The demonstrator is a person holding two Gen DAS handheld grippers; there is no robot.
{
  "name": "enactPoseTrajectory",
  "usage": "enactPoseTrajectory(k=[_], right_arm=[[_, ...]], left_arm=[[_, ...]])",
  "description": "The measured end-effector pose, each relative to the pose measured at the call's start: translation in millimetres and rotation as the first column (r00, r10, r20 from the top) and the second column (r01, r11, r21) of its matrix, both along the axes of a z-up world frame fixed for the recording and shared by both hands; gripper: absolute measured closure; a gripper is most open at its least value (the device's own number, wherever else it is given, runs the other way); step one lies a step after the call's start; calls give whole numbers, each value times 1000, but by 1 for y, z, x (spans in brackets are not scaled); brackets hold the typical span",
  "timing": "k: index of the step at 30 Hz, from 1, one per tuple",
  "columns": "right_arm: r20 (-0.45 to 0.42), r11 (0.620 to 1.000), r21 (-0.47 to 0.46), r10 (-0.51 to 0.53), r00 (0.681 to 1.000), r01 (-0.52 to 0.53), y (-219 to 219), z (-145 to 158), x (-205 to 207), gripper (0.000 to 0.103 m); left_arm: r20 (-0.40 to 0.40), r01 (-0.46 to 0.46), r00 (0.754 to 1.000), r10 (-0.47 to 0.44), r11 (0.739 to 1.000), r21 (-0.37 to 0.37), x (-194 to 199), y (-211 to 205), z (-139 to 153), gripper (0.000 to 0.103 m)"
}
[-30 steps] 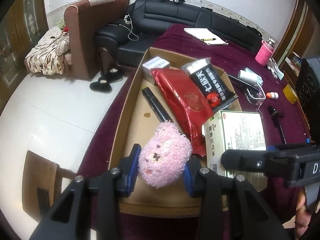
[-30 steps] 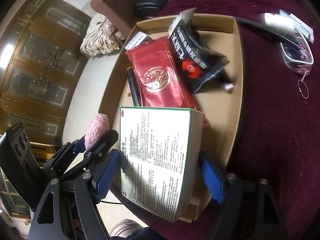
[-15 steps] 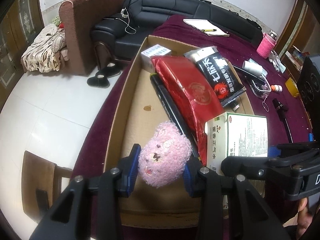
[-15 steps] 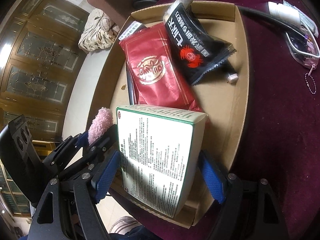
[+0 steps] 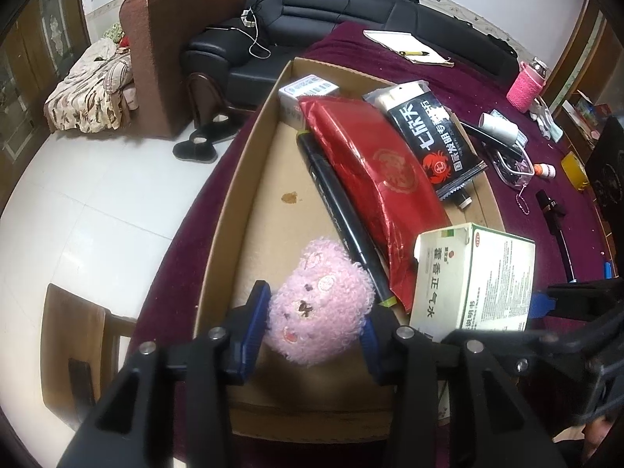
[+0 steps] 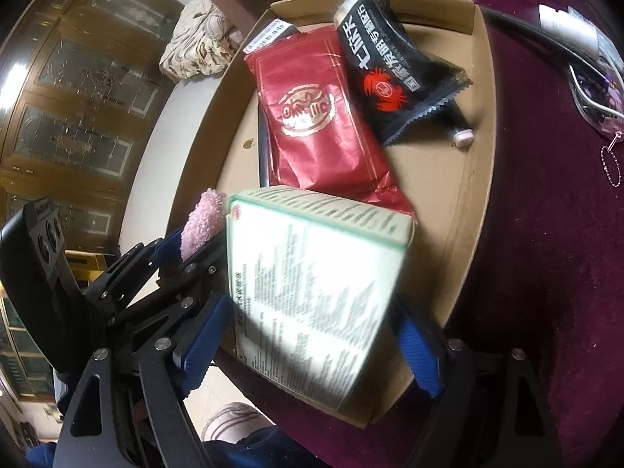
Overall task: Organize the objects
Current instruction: 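Open the left gripper over the tray dropping the pink plush while the right releases the medicine box, then grasp a blue-capped black marker with the right gripper while the left grasps another black marker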
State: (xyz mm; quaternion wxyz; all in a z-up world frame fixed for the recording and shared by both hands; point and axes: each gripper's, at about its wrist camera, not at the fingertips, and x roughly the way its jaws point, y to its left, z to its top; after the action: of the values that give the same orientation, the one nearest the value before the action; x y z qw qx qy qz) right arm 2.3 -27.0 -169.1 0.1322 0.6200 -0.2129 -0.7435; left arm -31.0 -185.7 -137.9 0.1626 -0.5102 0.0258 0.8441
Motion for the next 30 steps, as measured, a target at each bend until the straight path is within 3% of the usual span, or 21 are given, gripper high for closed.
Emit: enactPoseTrajectory(k=[16,24,28,30], right_arm=[[-129,998,-50,-33,991,27,32,30,29,14],[-181,972,-39,-234,955,231,122,47,65,14],[-183,927,74,-349,919,367,184,44,86,16],[-184,897,151,-388,903,416,210,39,91,26]], left_arm=[[-60,-63,996,65,997,37,5,0,35,56],[-101,1,995,5,998,59,12,42,55,56],[-110,69,992,-62,996,60,21,73,60,56],[-109,101,990,-95,993,56,27,88,60,56]])
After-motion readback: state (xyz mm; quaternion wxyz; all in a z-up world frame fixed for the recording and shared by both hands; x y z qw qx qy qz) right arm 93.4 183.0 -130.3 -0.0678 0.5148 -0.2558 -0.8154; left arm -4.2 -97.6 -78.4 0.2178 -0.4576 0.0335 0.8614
